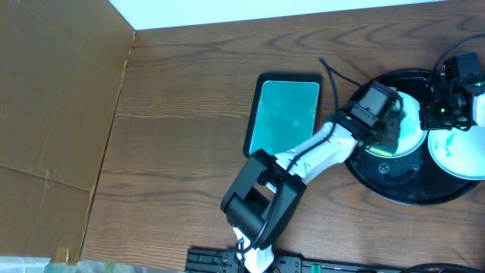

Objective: Clean dirty plates on tray and stack at the side
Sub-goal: 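Scrub the plate with the left-held sponge while the right gripper holds its rim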

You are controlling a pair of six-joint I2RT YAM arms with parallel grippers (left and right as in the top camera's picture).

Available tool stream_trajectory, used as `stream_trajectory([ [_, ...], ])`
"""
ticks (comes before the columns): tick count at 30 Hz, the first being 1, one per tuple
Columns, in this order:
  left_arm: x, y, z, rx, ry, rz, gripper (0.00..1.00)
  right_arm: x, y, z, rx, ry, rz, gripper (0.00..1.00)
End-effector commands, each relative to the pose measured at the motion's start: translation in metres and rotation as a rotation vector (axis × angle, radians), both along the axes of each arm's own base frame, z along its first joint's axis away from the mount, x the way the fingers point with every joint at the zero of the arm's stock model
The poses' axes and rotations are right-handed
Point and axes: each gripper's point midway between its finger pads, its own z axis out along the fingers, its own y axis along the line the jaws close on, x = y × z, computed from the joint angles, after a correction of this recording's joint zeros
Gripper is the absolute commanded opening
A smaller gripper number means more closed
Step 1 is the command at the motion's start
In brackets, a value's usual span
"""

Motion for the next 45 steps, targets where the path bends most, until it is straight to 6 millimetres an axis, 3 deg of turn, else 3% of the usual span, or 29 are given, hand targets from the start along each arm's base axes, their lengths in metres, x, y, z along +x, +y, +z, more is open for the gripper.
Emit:
stream_trajectory([
  [1, 0.005, 0.007, -0.004, 0.086, -0.062, 0.003, 0.35, 0.000, -0.002, 0.001, -0.017, -0.006, -0.009, 0.01],
  [12, 0.004, 0.015, -0.033, 0.150, -0.027, 0.015, 0.34, 0.000, -0.002, 0.001, -0.017, -0.006, -0.009, 0.01],
  [14, 0.003, 0.015, -0.034, 0.151, -0.025, 0.015, 0.29, 0.000, -0.002, 0.001, -0.017, -0.006, -0.009, 0.01],
  [17, 0.004, 0.015, -0.034, 0.151, -0.027, 0.015, 0.10, 0.000, -0.002, 0.001, -0.017, -0.006, -0.009, 0.01],
  [19, 0.006, 0.019, -0.034, 0.160, -0.032, 0.026, 0.07, 0.000, -0.002, 0.001, -0.017, -0.005, -0.009, 0.01],
  [21, 0.014, 0.029, -0.034, 0.199, -0.058, 0.062, 0.07, 0.000, -0.002, 0.001, -0.017, -0.006, -0.009, 0.02],
  [27, 0.049, 0.096, -0.028, 0.371, -0.153, 0.312, 0.07, 0.000, -0.002, 0.001, -0.018, -0.006, -0.008, 0.01],
  [31, 0.066, 0.128, -0.027, 0.363, -0.138, 0.420, 0.07, 0.000, -0.002, 0.001, -0.018, -0.005, -0.008, 0.01],
  [33, 0.072, 0.136, -0.026, 0.342, -0.133, 0.449, 0.07, 0.000, -0.003, 0.001, -0.024, -0.007, -0.011, 0.01],
  [35, 0.075, 0.129, -0.019, 0.272, -0.118, 0.436, 0.07, 0.000, -0.005, 0.001, -0.035, -0.007, -0.014, 0.01],
  [39, 0.073, 0.089, 0.008, 0.056, -0.094, 0.331, 0.07, -0.001, -0.005, 0.000, -0.036, -0.002, -0.014, 0.01],
  [45, 0.042, 0.027, 0.045, -0.272, 0.047, 0.116, 0.07, -0.001, -0.005, 0.000, -0.036, -0.002, -0.014, 0.01],
])
